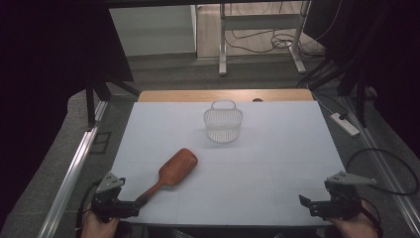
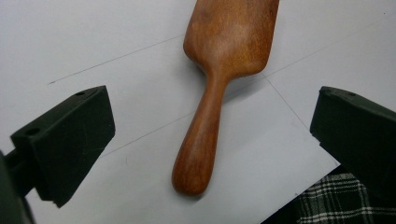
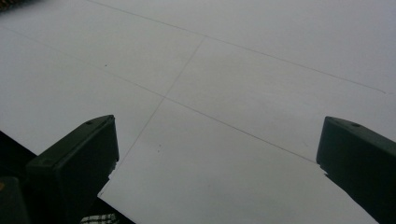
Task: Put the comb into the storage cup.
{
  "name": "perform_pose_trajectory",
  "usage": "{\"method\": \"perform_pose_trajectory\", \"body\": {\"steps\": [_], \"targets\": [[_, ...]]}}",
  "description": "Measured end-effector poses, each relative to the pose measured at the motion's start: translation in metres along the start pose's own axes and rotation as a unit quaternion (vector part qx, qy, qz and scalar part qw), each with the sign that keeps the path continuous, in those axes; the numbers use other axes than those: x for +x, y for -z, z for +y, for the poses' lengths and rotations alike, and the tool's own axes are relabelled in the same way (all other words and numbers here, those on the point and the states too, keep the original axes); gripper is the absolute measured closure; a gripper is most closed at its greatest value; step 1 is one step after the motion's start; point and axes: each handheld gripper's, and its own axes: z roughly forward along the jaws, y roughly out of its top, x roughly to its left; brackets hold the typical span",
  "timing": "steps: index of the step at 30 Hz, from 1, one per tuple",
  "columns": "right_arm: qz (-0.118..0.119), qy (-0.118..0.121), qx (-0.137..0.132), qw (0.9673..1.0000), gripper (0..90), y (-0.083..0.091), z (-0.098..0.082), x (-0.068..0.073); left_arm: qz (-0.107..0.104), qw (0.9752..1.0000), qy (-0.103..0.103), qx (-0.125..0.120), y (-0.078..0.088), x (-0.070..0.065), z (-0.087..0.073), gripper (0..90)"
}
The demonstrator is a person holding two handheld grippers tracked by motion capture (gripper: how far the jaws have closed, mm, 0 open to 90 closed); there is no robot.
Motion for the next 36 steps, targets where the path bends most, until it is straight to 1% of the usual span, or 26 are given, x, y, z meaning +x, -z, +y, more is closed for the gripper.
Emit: {"method": "perform_pose_trajectory", "body": {"steps": [9,16,19,24,27,30,36], "targets": [[0.004,0.011,0.006,0.9999,0.0,-0.0021,0.0016,0.0019,0.0,1.0,0.007,0.002,0.001,0.0009,-0.0014,0.1],[0.005,0.014,0.008,0.9999,0.0,-0.0031,0.0024,0.002,-0.004,0.9999,0.002,0.009,0.0,0.0003,-0.0007,0.0],[0.006,0.014,0.008,0.9998,0.0,-0.0032,0.0023,0.0021,-0.008,0.9999,0.001,0.012,-0.0007,0.0004,-0.0003,0.2],[0.007,0.016,0.01,0.9998,0.0,-0.0035,0.0024,0.0025,-0.02,0.9997,0.006,0.011,-0.0005,0.0029,-0.0004,0.9],[0.007,0.016,0.01,0.9998,0.0,-0.0035,0.0024,0.0027,-0.019,0.9997,0.004,0.012,-0.0007,0.0025,-0.0001,0.7],[0.006,0.017,0.01,0.9998,0.0,-0.0037,0.0025,0.0028,-0.01,0.9999,-0.009,0.009,-0.0017,0.0011,0.0016,0.0],[0.005,0.019,0.01,0.9997,0.0,-0.0035,0.0025,0.0031,-0.018,0.9997,-0.009,0.011,-0.0042,0.0015,0.0056,0.0]]}}
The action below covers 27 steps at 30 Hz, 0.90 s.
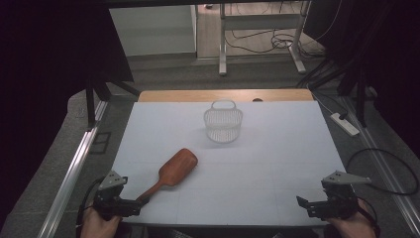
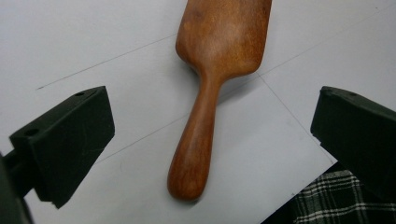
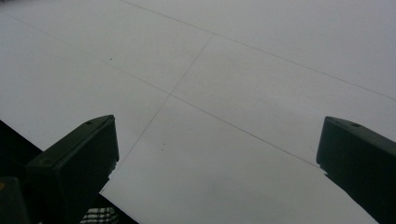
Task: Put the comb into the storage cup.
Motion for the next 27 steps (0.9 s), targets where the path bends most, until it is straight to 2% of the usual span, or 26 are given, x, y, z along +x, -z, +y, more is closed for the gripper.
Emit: {"method": "perform_pose_trajectory", "body": {"steps": [14,27], "targets": [[0.0,0.002,-0.001,1.0,0.0,0.0,0.0,0.0,-0.004,0.9998,0.008,0.016,-0.004,0.005,0.006,0.0],[0.001,0.003,-0.001,1.0,0.0,0.0,0.0,0.0,-0.004,0.9991,0.016,0.039,-0.013,0.008,0.019,0.1]]}}
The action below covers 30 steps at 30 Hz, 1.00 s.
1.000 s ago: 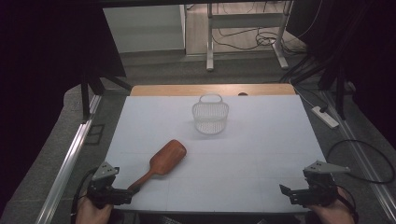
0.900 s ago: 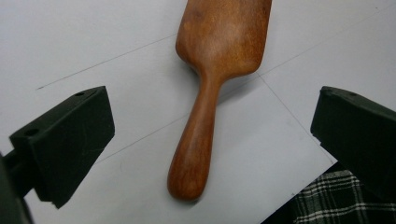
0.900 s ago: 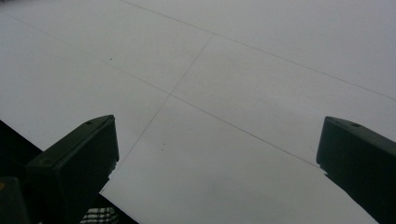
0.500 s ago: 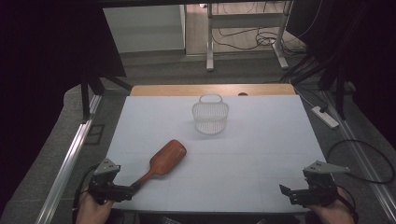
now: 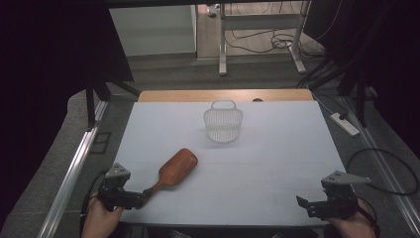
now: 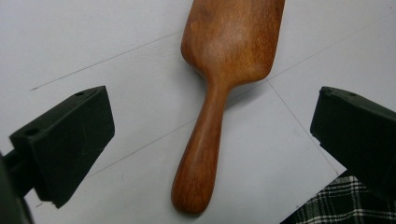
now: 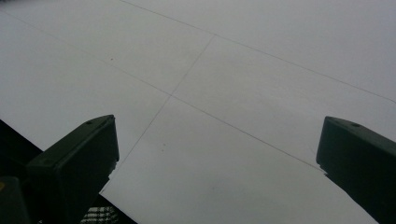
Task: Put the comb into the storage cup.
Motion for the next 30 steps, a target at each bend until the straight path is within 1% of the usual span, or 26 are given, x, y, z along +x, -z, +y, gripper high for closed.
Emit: {"method": "perform_pose_trajectory", "body": {"steps": [2,6,10,12,16,19,24,26,30], "targets": [[0.0,0.0,0.0,1.0,0.0,0.0,0.0,0.0,0.004,0.9999,-0.003,0.009,-0.002,0.0,0.003,0.1],[0.001,0.001,0.0,1.0,0.0,0.0,0.0,0.0,0.011,0.9997,-0.01,0.021,-0.006,0.0,0.008,0.1],[0.001,0.001,0.0,1.0,0.0,-0.001,0.0,0.0,0.01,0.999,-0.02,0.037,-0.009,0.001,0.016,0.0],[0.001,0.001,0.001,1.0,0.0,-0.001,0.0,0.0,0.006,0.9989,-0.022,0.041,-0.01,0.002,0.019,0.0],[0.001,0.001,0.001,1.0,0.0,-0.001,0.0,0.0,0.001,0.998,-0.029,0.056,-0.013,0.004,0.026,0.0],[0.001,0.001,0.002,1.0,0.0,-0.001,0.0,0.0,-0.002,0.9971,-0.034,0.068,-0.016,0.006,0.03,0.0],[0.001,0.003,0.002,1.0,0.0,-0.001,0.0,0.001,-0.003,0.9945,-0.05,0.092,-0.024,0.008,0.039,0.0],[0.001,0.003,0.002,1.0,0.0,-0.001,0.0,0.0,-0.008,0.9938,-0.054,0.097,-0.026,0.008,0.042,0.0],[0.001,0.003,0.002,1.0,0.0,-0.001,0.0,0.0,-0.008,0.9925,-0.06,0.106,-0.03,0.01,0.047,0.2]]}}
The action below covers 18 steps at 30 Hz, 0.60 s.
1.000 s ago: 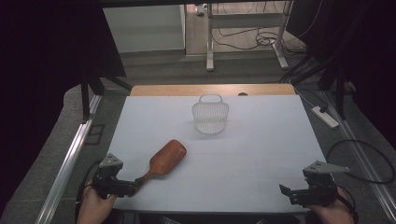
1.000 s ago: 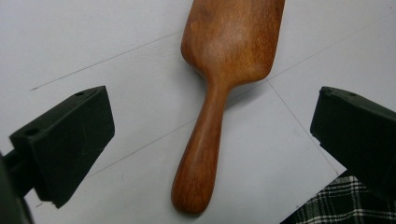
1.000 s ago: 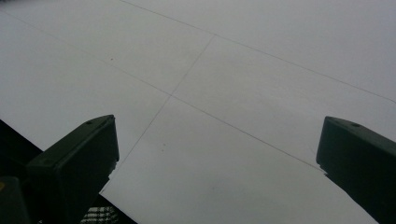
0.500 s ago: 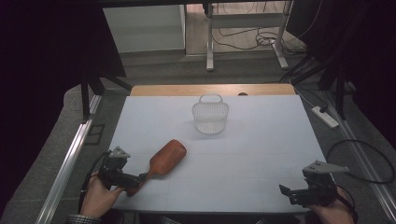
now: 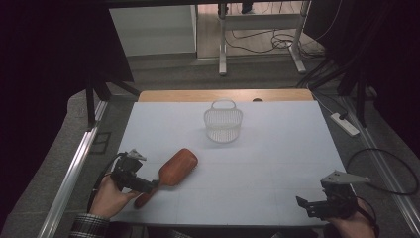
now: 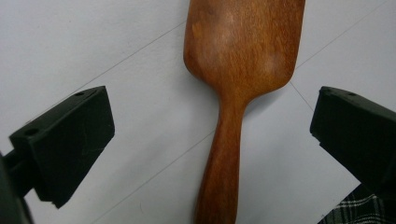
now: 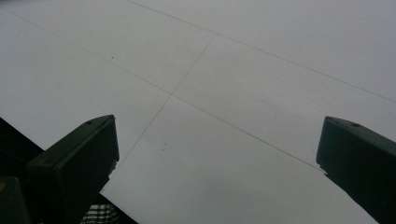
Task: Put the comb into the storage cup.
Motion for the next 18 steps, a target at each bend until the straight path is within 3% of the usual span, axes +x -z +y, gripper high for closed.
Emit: {"method": "perform_pose_trajectory", "body": {"steps": [3,4,6,7,8,10,12,13,14,18], "targets": [[0.001,0.001,0.0,1.0,0.0,-0.0001,0.0,0.0,0.0,1.0,-0.005,0.006,-0.0015,0.0022,0.0024,2.9],[0.0,0.002,0.001,1.0,0.0,-0.0002,0.0001,0.0,0.002,0.9999,-0.008,0.009,-0.0022,0.0029,0.003,10.1],[0.0,0.002,0.001,1.0,0.0,-0.0002,0.0001,0.0,0.006,0.9999,-0.007,0.013,-0.003,0.0033,0.0035,12.5],[0.0,0.002,0.001,1.0,0.0,-0.0002,0.0001,0.0001,0.01,0.9998,-0.008,0.015,-0.0033,0.0035,0.0037,18.3],[0.0,0.003,0.002,1.0,0.0,-0.0003,0.0002,0.0001,0.014,0.9998,-0.008,0.015,-0.0033,0.0038,0.0039,29.6],[0.0,0.003,0.002,1.0,0.0,-0.0004,0.0002,0.0001,0.012,0.9998,-0.006,0.016,-0.0032,0.0052,0.0043,34.5],[0.0,0.003,0.002,1.0,0.0,-0.0005,0.0002,0.0003,0.007,0.9998,-0.004,0.02,-0.0033,0.0062,0.0047,47.3],[0.0,0.003,0.002,1.0,0.0,-0.0005,0.0002,0.0004,0.006,0.9997,-0.004,0.021,-0.0035,0.0062,0.0049,58.6],[0.0,0.003,0.002,1.0,0.0,-0.0005,0.0002,0.0004,0.007,0.9997,-0.004,0.023,-0.0037,0.0063,0.0052,58.6],[0.0,0.003,0.002,1.0,0.0,-0.0006,0.0003,0.0005,0.004,0.9994,0.004,0.033,-0.0065,0.0093,0.0076,83.6]]}}
